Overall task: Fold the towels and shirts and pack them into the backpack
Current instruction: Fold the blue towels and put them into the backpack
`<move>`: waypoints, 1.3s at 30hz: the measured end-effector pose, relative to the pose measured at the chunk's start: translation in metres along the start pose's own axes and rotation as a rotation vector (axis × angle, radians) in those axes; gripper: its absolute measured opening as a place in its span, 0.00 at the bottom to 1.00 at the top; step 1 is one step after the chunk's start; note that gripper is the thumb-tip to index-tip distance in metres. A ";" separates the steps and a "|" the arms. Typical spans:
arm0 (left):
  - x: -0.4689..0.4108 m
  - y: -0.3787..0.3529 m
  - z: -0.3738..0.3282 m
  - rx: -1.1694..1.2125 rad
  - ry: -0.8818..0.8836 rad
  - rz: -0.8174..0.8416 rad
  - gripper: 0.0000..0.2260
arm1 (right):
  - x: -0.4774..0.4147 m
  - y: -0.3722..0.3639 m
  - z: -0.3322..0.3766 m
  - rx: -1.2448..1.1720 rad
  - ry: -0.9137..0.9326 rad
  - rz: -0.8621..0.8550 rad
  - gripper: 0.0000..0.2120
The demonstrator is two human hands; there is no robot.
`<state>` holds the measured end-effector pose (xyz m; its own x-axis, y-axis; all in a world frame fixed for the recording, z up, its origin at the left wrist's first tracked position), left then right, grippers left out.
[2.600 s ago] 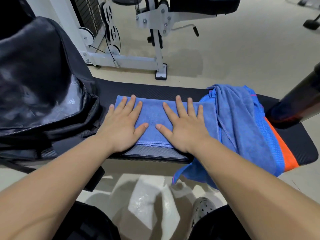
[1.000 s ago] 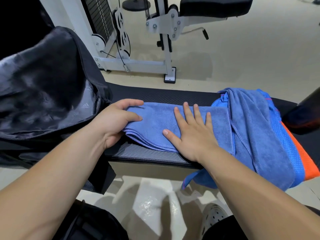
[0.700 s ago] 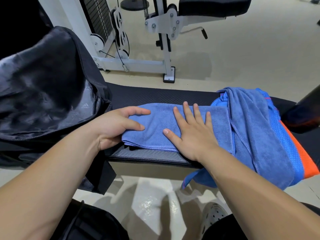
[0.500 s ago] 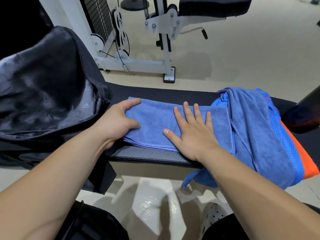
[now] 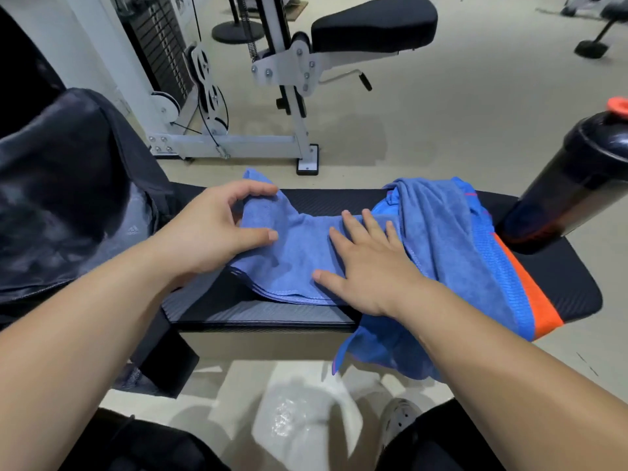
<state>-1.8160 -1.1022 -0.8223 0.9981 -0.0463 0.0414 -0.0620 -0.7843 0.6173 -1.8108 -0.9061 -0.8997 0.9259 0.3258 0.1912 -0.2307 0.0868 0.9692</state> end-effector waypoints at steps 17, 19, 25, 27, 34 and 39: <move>-0.009 -0.162 -0.076 0.132 0.052 0.150 0.15 | 0.029 0.030 -0.086 -0.827 -0.182 -0.187 0.24; -0.009 -0.147 -0.072 0.055 0.004 0.043 0.15 | 0.025 0.027 -0.086 -0.743 -0.166 -0.165 0.19; -0.011 -0.120 -0.066 -0.370 -0.242 -0.181 0.19 | 0.022 0.024 -0.084 -0.829 -0.204 -0.162 0.15; -0.013 -0.135 -0.055 -0.455 -0.227 -0.079 0.25 | 0.022 0.022 -0.084 -0.891 -0.225 -0.155 0.12; -0.010 -0.184 -0.017 -0.804 -0.139 0.144 0.45 | 0.024 0.038 -0.089 -0.354 -0.228 -0.297 0.21; -0.012 -0.188 -0.017 -0.840 -0.185 0.143 0.51 | 0.015 0.042 -0.066 -0.150 0.014 -0.291 0.25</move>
<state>-1.8166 -0.9435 -0.9255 0.9606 -0.2665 0.0790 -0.0958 -0.0505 0.9941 -1.8265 -0.8350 -0.8669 0.9555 0.2799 -0.0932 0.0003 0.3151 0.9490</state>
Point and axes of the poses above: each hand's wrist, its own x-axis away from the middle knuckle, its own y-axis out of the back of the hand, z = x × y, the point moved 9 cm from there along -x, towards the middle knuckle, and after that the axes turned 4 degrees about -z, right-handed, at the moved point
